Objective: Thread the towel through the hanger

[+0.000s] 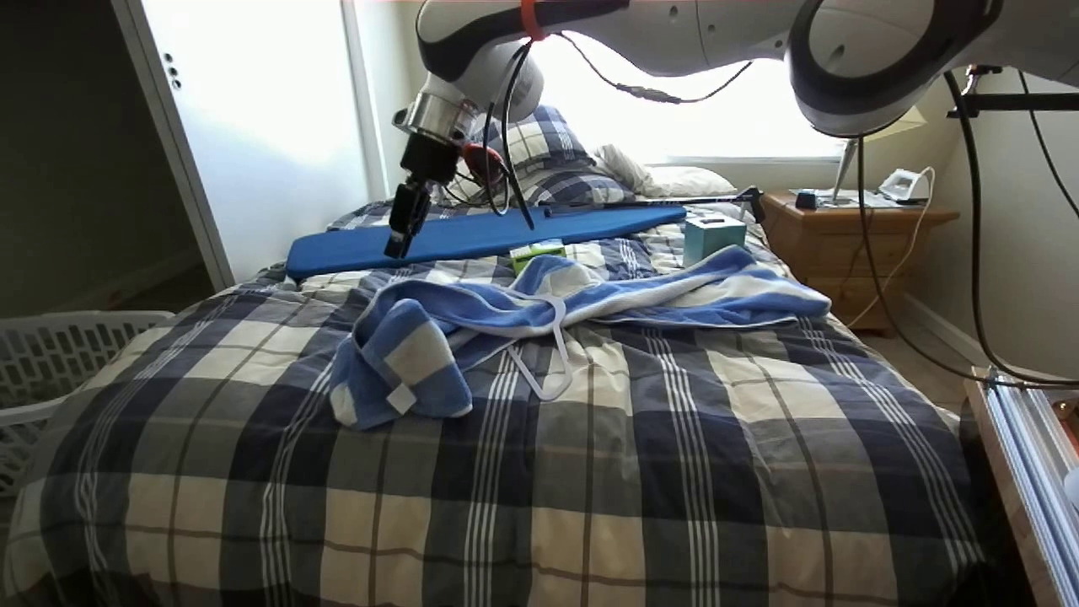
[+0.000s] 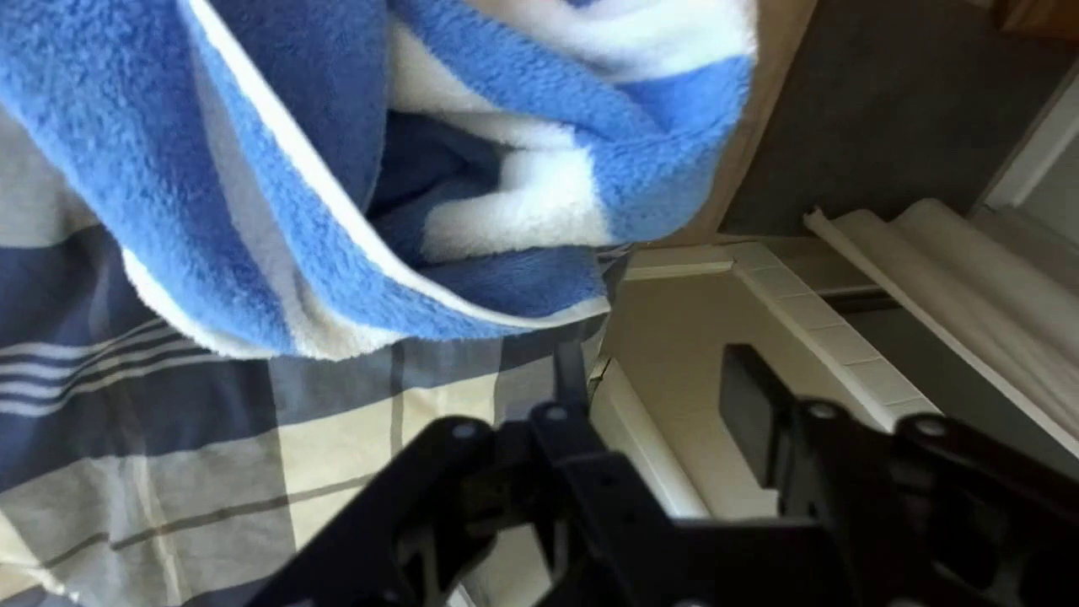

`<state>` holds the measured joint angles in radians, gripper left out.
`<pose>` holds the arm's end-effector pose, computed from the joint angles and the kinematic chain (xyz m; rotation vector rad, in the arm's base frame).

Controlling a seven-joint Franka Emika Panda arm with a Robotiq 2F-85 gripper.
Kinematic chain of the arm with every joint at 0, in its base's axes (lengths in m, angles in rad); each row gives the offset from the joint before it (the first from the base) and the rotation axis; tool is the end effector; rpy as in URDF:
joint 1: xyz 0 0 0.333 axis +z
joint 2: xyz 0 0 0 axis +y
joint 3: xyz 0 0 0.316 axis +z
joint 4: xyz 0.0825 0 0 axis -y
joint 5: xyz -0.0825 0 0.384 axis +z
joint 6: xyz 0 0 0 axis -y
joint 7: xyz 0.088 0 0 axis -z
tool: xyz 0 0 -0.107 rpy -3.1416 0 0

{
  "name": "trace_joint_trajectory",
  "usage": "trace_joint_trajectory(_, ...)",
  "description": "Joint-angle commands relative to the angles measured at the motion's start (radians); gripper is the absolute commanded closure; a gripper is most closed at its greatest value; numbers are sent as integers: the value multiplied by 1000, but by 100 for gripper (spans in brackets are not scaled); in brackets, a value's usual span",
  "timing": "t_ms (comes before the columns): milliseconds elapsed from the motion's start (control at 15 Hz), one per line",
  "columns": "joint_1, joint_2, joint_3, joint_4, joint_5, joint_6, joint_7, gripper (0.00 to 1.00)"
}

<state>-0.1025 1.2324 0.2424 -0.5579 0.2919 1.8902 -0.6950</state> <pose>0.8183 0.0181 0.2765 -2.5617 -0.7692 -0.3722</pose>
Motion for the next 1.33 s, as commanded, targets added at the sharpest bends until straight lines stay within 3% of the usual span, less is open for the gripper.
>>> trace_joint_trajectory(0,17,-25,-30,18,-17,-144,187,22)
trace_joint_trajectory(200,13,-35,-64,-7,-23,-180,313,2)
trace_joint_trajectory(267,9,-35,-81,-17,-25,-179,348,0)
trace_joint_trajectory(533,1,-52,-171,-90,-49,-157,465,0)
trace_joint_trajectory(800,16,-101,-263,-241,-93,-162,526,0)
trace_joint_trajectory(1067,44,-163,-321,-426,-112,-54,577,0)
trace_joint_trajectory(1267,84,-213,-374,-550,-125,115,654,0)
